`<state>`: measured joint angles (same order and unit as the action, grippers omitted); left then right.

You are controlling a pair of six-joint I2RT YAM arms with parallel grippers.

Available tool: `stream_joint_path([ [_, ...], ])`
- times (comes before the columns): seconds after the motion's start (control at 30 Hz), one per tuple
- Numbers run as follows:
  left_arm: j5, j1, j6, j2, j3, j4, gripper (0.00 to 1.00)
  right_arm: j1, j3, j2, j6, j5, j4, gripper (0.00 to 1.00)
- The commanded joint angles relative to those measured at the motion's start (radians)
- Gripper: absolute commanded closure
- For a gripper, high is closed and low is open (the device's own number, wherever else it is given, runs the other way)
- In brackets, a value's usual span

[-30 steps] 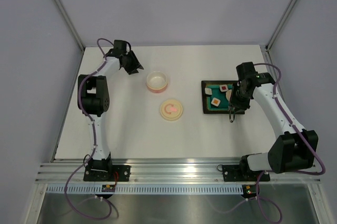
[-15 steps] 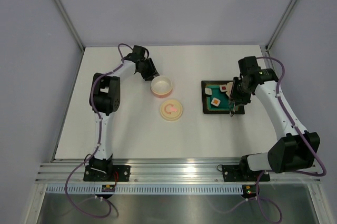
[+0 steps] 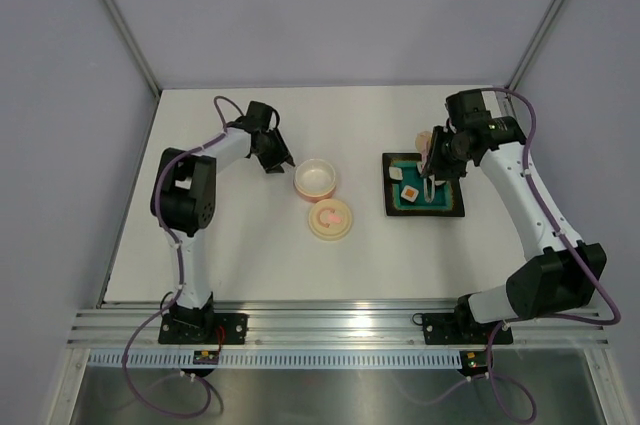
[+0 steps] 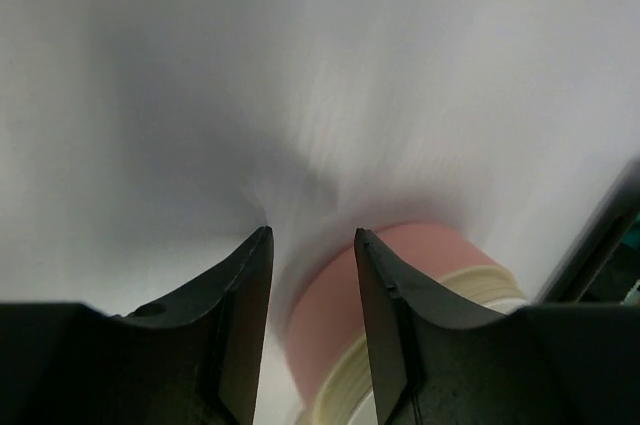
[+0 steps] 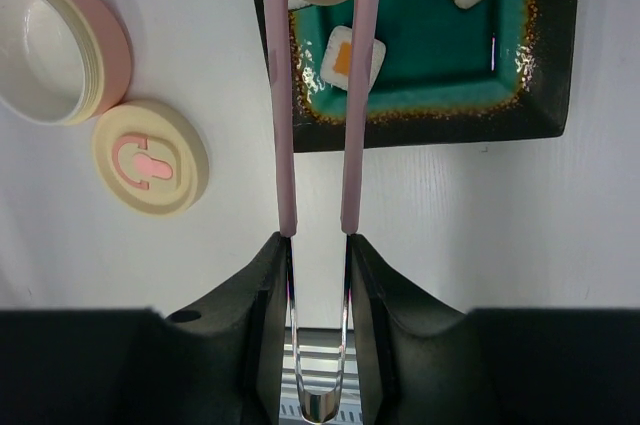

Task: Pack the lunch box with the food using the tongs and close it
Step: Move the packing box to the center of the board.

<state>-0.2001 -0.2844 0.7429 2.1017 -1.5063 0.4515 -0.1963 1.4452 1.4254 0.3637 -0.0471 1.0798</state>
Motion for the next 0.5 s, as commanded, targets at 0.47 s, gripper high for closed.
stream_joint_path([
  [0.47, 0.008, -0.019, -0.051, -0.056, 0.092, 0.044, 0.59, -0.163, 0.041, 0.096, 0.029, -0.034, -0.084, 1.00],
])
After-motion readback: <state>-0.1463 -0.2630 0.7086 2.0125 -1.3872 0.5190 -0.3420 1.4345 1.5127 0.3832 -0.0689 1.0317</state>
